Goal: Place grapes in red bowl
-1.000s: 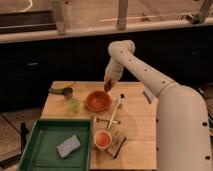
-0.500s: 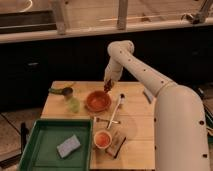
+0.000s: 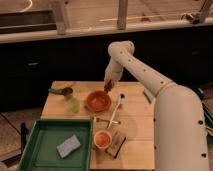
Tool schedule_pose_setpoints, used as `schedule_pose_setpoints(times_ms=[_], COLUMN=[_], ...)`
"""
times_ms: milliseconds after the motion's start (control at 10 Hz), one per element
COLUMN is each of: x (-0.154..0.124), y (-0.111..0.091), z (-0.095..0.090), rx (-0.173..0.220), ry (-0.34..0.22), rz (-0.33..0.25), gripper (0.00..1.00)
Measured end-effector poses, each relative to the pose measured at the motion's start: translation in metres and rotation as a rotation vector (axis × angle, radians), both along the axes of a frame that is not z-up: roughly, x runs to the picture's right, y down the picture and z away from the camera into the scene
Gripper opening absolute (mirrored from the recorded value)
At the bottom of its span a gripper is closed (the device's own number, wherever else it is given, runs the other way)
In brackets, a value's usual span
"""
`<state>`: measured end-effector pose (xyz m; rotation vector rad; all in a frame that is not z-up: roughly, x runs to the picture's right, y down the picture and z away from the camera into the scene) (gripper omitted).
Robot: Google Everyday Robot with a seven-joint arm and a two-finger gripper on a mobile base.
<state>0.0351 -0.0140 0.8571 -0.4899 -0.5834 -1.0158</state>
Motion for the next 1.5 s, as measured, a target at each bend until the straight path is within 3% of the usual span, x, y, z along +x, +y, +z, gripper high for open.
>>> schedule_pose_setpoints(times_ms=[1000, 1200, 1500], x=[0.0010, 0.0012, 0.0013], y=[0.0049, 0.0056, 0.0085], z=[0.0023, 0.0026, 0.0033], rx=[-0.026, -0.031, -0.040], ry=[0.010, 0.012, 0.013], rz=[0.013, 0.015, 0.016], gripper=[0.33, 0.39, 0.40])
